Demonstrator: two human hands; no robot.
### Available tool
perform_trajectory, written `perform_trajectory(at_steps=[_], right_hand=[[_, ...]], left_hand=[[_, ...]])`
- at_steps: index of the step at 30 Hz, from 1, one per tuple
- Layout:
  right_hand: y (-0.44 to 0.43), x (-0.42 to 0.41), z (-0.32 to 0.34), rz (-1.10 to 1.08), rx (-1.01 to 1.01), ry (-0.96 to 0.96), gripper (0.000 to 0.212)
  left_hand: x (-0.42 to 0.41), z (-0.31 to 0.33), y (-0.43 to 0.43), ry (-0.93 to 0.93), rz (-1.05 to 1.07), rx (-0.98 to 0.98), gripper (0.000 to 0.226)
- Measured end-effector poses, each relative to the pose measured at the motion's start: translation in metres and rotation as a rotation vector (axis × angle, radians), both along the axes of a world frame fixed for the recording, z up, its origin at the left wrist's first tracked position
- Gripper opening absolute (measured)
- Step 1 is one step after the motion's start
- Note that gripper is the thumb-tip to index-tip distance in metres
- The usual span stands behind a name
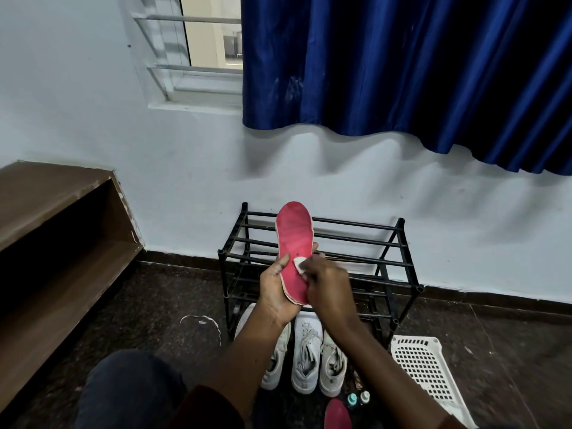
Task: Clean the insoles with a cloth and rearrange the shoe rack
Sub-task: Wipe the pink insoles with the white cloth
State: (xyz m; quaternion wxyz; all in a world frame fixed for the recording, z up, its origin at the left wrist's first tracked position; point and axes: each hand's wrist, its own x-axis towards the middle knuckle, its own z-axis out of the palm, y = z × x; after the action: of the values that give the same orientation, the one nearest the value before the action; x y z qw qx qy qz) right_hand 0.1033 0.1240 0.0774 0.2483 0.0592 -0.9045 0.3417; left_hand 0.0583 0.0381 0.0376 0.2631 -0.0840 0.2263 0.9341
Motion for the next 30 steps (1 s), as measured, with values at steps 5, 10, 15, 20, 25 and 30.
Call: perform_trajectory(at_steps=[5, 10, 15, 20, 25, 30], right_hand=[[-0.007, 0.025, -0.020, -0.006, 0.041, -0.006, 0.033], [0.001, 0.038, -0.027, 0.128, -0.039, -0.206, 0.035], [0.020, 0.026, 0.001, 0.039, -0.356, -0.279, 0.018], [-0.003, 0.014, 0.002, 0.109, -0.083, -0.015, 0.028], [-0.005, 0.024, -0.027, 0.203, 0.130, 0.124, 0.017], [0.011, 0.032, -0.043, 0.362, 0.203, 0.146, 0.031]], left_hand=[[0.000, 0.000, -0.001, 0.027, 0.031, 0.054, 0.054], [0.000, -0.010, -0.004, -0.034, 0.054, 0.118, 0.052], [-0.003, -0.013, -0.010, 0.044, -0.013, 0.093, 0.060], [0.003, -0.013, 0.002, -0.002, -0.076, 0.081, 0.073], [0.001, -0.011, -0.004, 0.013, -0.073, 0.069, 0.066], [0.005, -0.017, -0.005, -0.004, -0.092, 0.116, 0.063]])
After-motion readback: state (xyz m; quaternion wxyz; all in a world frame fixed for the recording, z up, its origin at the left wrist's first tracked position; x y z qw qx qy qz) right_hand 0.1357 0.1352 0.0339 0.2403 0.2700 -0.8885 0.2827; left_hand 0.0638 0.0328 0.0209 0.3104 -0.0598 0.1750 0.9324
